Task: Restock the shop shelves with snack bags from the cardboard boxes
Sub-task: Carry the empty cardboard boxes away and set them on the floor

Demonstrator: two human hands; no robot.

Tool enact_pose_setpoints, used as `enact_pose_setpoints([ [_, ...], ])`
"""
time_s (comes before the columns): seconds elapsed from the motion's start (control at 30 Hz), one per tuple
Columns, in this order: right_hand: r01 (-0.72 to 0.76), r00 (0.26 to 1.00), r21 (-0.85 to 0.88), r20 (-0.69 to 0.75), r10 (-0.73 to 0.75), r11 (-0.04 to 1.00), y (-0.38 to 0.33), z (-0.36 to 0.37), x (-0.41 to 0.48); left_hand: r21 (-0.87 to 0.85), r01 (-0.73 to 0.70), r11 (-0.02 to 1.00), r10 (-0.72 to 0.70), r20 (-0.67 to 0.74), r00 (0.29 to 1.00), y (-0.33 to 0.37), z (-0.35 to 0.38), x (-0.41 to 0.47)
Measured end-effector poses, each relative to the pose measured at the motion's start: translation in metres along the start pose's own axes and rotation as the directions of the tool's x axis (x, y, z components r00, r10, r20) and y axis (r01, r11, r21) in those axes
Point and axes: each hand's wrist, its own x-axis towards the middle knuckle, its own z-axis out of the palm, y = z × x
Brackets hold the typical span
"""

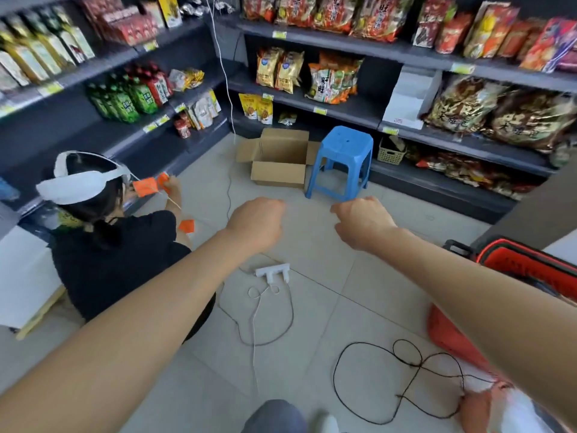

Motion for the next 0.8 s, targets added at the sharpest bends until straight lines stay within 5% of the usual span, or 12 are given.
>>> enact_pose_setpoints([
  [0.53, 0.059, 0.997, -0.095, 0.052, -0.055, 0.994, 0.112, -0.032, 0.314, 0.011, 0.038, 0.999, -0.038, -0.015, 0.999, -0.047, -0.047, 0.339],
  [0.8, 0.130, 0.989, 0.002, 0.076, -0.130, 0.992, 0.177, -0.031, 0.511, 0.056, 0.209, 0.976, -0.209, -0.003, 0.978, -0.065, -0.061, 0.524],
])
